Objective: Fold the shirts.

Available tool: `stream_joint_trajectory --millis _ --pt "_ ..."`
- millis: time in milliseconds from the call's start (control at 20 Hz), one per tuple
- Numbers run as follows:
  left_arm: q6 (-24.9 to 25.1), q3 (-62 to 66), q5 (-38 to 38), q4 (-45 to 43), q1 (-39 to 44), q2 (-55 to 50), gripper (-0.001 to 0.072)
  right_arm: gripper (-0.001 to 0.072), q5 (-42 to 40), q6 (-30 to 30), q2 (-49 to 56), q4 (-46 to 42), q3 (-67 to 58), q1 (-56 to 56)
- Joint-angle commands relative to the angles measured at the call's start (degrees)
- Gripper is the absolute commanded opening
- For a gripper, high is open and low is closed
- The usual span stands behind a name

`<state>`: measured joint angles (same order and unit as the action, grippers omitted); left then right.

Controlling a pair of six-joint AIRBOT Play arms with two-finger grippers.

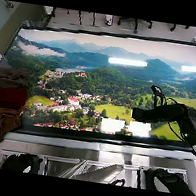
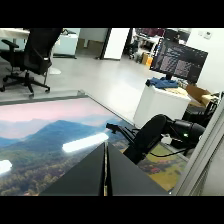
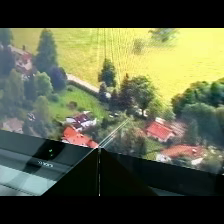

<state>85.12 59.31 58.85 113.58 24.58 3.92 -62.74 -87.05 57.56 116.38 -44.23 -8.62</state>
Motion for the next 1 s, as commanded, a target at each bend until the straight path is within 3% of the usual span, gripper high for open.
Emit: stream_joint_trajectory --millis 0,250,450,500,550,650,700,850,950 --pt "0.0 0.0 0.0 0.0 0.0 0.1 0.0019 0.0021 0.0 0.0 0.0 0.0 0.0 0.0" --pt "0.0 0.0 -1.0 0.0 0.0 0.0 0.0019 0.0021 0.0 0.0 0.0 0.0 0.0 0.0" --pt "0.6 0.3 -14.6 1.2 0.0 0.2 0.0019 0.0021 0.0 0.0 0.0 0.0 0.0 0.0" --pt "4.5 1.0 -16.7 1.2 0.0 0.2 0.0019 0.0021 0.0 0.0 0.0 0.0 0.0 0.0" --pt "6.0 2.3 -15.0 -4.4 -0.5 -0.8 0.0019 0.0021 0.0 0.0 0.0 0.0 0.0 0.0" --pt "-10.5 5.5 -3.4 -30.3 -0.4 -6.6 0.0019 0.0021 0.0 0.0 0.0 0.0 0.0 0.0" --pt "-15.7 6.6 2.2 -42.4 -0.4 -10.8 0.0019 0.0021 0.0 0.0 0.0 0.0 0.0 0.0" --pt "-16.9 9.7 10.5 -71.8 -0.5 -26.2 0.0019 0.0021 0.0 0.0 0.0 -0.2 0.0 0.0" --pt "-16.3 11.7 14.9 -86.0 -0.6 -39.0 0.002 0.0021 0.0 0.0 0.0 -0.2 0.0 0.0"
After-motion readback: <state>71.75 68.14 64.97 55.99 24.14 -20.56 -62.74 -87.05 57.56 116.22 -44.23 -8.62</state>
